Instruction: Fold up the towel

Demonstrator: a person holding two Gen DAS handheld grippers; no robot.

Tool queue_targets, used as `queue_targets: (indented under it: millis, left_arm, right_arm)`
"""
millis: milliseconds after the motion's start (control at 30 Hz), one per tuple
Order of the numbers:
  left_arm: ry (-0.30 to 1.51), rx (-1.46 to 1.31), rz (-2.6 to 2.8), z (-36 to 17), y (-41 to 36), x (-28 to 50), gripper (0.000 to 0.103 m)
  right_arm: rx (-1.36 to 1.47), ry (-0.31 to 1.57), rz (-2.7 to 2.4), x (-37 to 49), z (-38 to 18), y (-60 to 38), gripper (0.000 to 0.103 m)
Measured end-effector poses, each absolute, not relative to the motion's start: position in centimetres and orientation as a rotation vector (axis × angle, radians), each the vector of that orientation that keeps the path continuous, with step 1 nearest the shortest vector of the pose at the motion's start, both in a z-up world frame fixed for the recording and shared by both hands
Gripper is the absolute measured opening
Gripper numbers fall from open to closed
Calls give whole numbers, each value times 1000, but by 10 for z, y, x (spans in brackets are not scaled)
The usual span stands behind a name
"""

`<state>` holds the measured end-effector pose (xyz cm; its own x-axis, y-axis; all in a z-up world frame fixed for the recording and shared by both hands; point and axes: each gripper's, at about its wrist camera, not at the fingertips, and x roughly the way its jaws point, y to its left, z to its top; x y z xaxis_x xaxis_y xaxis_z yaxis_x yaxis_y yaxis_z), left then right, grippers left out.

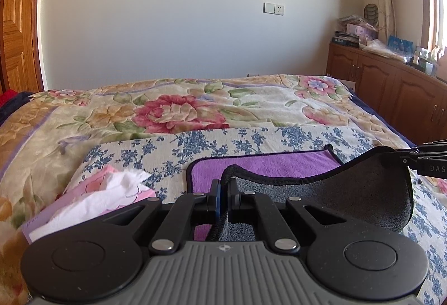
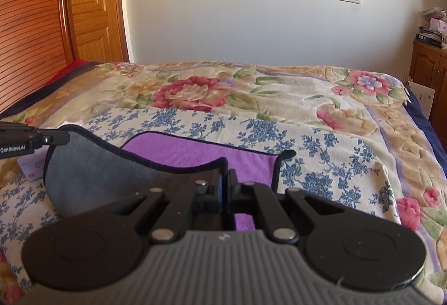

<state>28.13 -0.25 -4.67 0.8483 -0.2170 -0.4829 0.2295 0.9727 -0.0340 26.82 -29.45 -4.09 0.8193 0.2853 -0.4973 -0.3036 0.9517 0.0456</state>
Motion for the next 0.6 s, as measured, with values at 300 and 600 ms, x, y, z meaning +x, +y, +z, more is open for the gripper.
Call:
queue_targets:
  millis: [300, 600]
  left_arm:
    - [486, 38, -241, -41, -10, 291, 5]
    - [483, 41, -239, -43, -12, 305, 5]
  right_arm:
    - [-47, 498, 307, 276, -35, -295, 4]
    - [-76, 487, 311, 292, -34, -293, 4]
